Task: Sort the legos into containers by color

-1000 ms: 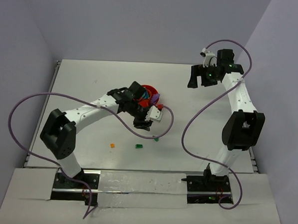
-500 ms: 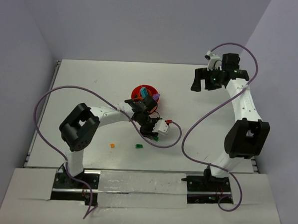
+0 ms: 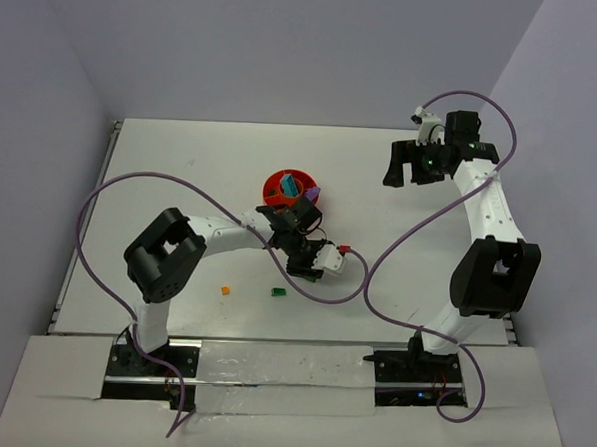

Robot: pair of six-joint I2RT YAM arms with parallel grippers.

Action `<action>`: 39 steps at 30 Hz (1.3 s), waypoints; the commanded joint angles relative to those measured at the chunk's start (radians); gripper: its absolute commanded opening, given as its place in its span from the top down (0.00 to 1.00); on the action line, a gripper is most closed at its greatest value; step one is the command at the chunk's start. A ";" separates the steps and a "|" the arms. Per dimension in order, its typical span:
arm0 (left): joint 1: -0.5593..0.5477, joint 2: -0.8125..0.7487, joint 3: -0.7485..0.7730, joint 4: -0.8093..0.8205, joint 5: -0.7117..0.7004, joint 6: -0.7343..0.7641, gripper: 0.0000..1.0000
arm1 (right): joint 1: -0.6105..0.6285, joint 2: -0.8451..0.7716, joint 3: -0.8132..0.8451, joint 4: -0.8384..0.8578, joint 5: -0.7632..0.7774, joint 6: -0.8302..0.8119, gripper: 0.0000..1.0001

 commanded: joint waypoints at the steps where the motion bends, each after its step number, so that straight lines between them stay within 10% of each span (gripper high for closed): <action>1: -0.019 0.021 -0.006 0.028 0.039 0.003 0.46 | -0.010 -0.050 0.001 0.027 -0.013 -0.003 0.00; 20: -0.014 -0.080 -0.011 0.091 0.004 -0.056 0.87 | -0.010 -0.044 -0.003 0.017 -0.021 -0.004 0.00; 32: 0.426 -0.407 0.118 0.328 0.195 -0.755 1.00 | -0.009 -0.026 0.017 0.038 -0.087 0.056 0.00; 39: 0.568 -0.380 0.025 0.450 0.086 -0.906 0.94 | -0.004 0.024 0.065 0.036 -0.084 0.081 0.00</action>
